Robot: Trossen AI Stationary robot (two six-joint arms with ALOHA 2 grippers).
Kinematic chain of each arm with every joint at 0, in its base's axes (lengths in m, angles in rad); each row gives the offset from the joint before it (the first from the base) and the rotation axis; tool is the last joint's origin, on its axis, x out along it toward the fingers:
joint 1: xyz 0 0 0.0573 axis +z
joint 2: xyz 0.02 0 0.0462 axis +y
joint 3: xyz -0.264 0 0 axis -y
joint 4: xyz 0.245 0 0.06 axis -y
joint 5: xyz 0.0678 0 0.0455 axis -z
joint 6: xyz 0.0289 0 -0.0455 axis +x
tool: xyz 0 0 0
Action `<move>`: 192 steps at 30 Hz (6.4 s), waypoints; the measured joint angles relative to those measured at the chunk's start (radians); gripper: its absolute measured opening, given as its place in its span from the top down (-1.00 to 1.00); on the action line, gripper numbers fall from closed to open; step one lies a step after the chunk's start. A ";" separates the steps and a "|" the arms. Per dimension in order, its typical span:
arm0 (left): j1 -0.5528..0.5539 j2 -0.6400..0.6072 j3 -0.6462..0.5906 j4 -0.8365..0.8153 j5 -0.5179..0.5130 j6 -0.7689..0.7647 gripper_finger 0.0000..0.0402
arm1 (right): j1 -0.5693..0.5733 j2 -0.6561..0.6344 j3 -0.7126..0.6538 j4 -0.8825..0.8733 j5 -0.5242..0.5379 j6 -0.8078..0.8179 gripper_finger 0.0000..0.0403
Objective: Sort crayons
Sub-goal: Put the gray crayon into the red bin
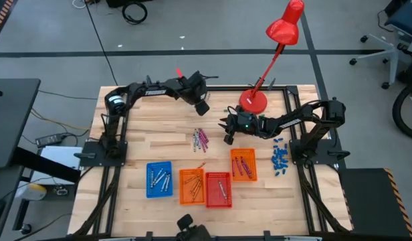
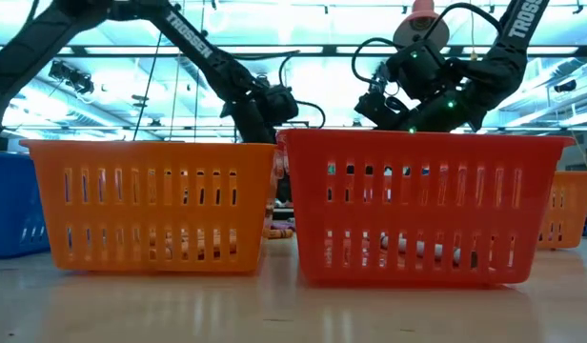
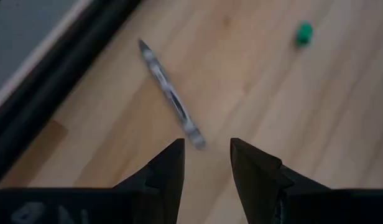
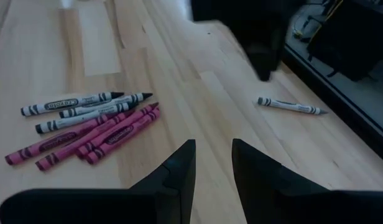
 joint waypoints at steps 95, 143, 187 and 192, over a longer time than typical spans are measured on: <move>-0.177 0.195 0.255 -0.394 0.073 0.184 0.65 | 0.025 -0.132 0.000 -0.117 0.028 -0.018 0.46; -0.266 0.205 0.230 -0.306 -0.099 0.266 0.81 | 0.079 -0.264 0.000 -0.242 0.099 -0.026 0.46; -0.586 -0.049 0.055 -0.320 -0.355 -0.127 0.93 | 0.074 -0.423 0.039 -0.864 0.057 0.279 0.46; -0.583 -0.132 -0.045 -0.185 -0.366 -0.107 0.97 | 0.056 -0.426 0.072 -1.063 0.071 0.444 0.46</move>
